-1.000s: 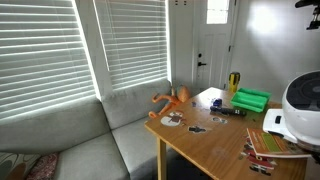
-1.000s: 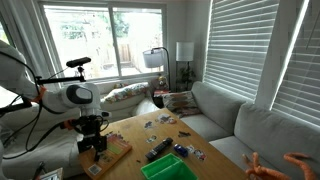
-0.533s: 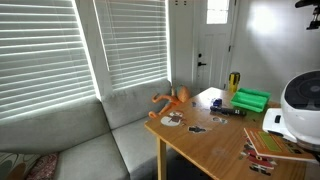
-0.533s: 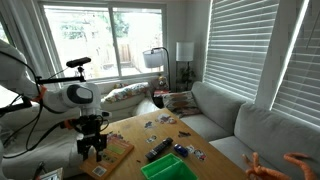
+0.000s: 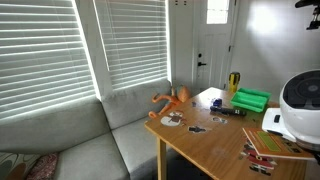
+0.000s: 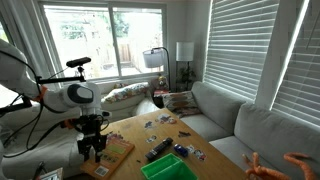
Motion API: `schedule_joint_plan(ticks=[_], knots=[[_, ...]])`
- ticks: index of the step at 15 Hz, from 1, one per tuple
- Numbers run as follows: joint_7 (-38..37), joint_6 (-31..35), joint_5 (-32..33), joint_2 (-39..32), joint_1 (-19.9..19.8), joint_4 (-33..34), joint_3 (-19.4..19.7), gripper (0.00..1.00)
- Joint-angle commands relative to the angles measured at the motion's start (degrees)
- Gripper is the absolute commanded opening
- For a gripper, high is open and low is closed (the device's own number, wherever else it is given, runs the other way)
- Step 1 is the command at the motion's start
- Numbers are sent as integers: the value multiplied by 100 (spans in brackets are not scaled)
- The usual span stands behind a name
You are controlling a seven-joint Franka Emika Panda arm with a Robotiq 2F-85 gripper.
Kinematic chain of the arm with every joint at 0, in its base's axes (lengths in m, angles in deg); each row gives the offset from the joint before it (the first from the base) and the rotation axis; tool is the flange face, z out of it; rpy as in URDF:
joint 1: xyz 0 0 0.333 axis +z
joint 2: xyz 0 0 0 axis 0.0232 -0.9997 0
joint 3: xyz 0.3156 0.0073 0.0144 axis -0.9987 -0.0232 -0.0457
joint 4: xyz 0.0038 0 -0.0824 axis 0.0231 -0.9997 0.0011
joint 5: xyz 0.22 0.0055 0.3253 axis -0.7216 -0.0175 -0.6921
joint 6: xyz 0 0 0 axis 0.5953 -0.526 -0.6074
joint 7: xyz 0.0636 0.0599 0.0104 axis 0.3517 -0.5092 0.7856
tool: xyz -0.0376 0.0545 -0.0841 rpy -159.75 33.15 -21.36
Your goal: Slide the book downwards, flip the book and place it right side up on the table
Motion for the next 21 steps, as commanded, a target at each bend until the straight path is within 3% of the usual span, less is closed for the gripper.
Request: schedule_joint_plan(ticks=[1, 4, 13, 21], knots=[[-90, -23, 34, -279, 59, 69, -4, 90], [-159, -19, 164, -394, 48, 67, -47, 100], [-634, -193, 1020, -520, 101, 57, -287, 100], [-1152, -298, 1278, -515, 131, -139, -352, 100]])
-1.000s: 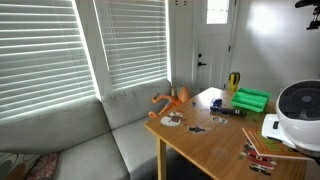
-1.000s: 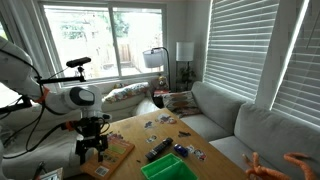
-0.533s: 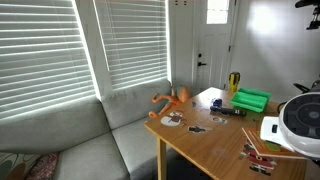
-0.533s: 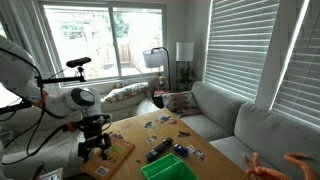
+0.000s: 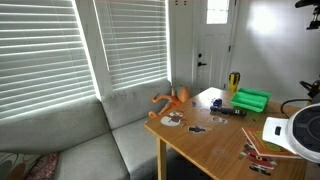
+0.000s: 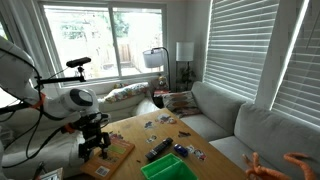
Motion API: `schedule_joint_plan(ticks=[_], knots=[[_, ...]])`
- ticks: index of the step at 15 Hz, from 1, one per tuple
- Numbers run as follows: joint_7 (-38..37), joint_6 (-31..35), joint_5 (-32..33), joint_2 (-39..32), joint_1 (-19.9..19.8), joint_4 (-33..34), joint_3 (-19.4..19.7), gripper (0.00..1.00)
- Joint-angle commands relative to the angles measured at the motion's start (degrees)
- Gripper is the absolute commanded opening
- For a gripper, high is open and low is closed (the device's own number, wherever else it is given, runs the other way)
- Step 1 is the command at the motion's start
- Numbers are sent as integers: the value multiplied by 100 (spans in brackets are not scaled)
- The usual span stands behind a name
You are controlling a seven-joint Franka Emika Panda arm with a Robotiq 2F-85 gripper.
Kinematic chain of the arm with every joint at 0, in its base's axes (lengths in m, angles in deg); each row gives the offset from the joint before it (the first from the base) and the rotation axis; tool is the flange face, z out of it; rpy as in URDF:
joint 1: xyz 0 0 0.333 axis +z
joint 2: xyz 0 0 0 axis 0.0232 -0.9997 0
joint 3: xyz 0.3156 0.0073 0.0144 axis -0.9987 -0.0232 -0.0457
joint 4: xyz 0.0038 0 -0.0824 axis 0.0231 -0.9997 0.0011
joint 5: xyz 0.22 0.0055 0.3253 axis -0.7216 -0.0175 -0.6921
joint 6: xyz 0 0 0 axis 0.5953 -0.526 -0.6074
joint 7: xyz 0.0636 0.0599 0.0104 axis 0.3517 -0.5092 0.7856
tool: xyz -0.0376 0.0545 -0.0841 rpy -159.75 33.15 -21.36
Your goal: Slide the book downwards, flip the book and place it right side up on the table
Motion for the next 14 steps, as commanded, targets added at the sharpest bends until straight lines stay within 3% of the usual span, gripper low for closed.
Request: schedule_joint_plan(ticks=[1, 14], knots=[[-395, -170, 251, -109, 80, -73, -24, 100], [-1249, -159, 955, -870, 71, 80, 13, 100]])
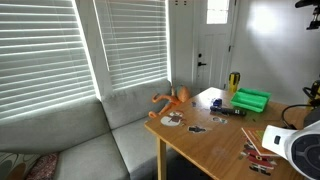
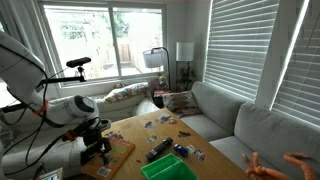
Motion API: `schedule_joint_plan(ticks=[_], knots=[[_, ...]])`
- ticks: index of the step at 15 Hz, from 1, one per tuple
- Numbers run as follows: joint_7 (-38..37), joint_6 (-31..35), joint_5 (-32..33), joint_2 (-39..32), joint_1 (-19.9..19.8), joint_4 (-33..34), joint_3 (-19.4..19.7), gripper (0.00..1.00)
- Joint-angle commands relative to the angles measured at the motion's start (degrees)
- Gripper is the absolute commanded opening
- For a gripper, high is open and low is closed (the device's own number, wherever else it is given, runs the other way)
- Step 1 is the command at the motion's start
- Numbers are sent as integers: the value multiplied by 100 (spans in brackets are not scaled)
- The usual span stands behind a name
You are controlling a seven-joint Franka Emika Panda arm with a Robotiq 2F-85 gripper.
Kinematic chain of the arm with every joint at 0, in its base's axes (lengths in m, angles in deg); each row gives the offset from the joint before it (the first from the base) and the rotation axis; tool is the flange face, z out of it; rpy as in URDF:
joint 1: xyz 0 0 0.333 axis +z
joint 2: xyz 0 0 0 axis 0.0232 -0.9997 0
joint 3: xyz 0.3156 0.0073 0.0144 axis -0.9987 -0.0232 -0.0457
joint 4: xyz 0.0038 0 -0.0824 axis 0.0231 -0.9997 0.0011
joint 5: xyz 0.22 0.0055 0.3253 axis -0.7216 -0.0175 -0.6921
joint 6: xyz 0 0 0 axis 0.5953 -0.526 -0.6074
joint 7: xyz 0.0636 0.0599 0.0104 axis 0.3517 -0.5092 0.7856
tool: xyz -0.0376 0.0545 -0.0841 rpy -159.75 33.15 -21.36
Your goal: Slide the book downwards, flip the book and place it right side up on the table
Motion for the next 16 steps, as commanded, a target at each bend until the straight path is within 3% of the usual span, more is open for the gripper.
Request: schedule_joint_plan(ticks=[1, 5, 6, 7, 9, 12, 13, 14, 16], knots=[[-295, -166, 304, -324, 69, 158, 11, 100], [-271, -165, 275, -267, 106, 162, 34, 100], [-245, -172, 259, -244, 109, 161, 36, 95], [-222, -182, 246, -219, 113, 159, 38, 73], [-206, -185, 230, -189, 116, 160, 46, 68], [-200, -276, 211, -186, 143, 208, 50, 47], [-207, -296, 212, -189, 146, 233, 52, 73], [-211, -298, 217, -203, 143, 257, 56, 88], [-191, -265, 195, -225, 144, 248, 66, 93]])
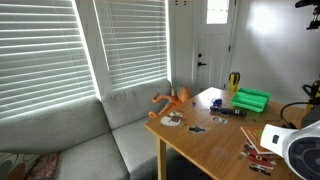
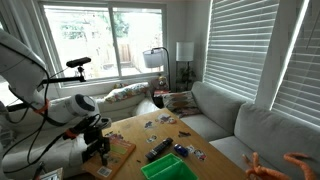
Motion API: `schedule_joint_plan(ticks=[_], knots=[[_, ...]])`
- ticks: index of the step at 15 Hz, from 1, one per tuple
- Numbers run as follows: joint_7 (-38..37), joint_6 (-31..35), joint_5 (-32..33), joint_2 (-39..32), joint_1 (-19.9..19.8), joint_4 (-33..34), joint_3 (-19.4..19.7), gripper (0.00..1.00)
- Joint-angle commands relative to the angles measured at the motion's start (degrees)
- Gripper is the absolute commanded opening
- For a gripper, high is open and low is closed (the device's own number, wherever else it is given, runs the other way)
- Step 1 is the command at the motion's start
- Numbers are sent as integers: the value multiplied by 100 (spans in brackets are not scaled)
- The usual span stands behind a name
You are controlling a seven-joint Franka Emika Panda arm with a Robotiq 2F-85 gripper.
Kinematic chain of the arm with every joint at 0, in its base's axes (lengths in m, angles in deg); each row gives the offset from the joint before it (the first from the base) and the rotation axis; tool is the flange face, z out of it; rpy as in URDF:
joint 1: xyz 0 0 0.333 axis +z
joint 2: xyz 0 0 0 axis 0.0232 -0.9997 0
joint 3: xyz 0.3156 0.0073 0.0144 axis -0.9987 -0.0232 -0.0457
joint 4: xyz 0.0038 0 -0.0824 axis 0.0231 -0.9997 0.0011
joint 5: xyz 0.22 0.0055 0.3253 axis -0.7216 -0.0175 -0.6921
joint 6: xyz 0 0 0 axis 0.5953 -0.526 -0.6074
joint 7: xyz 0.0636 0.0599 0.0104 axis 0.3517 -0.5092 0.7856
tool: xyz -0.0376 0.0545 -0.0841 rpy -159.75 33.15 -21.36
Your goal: Slide the book downwards, flip the book and place it right side up on the table
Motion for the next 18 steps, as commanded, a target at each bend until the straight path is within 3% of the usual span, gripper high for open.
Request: schedule_joint_plan(ticks=[1, 3, 6, 14, 17, 18], knots=[[-109, 34, 113, -149, 43, 107, 59, 52], [-95, 44, 104, -157, 47, 121, 60, 55], [-90, 22, 108, -164, 46, 126, 61, 34], [-71, 9, -179, 25, 156, 173, 99, 17], [104, -217, -499, 261, 158, 217, 135, 1], [140, -234, -564, 262, 145, 232, 160, 0]])
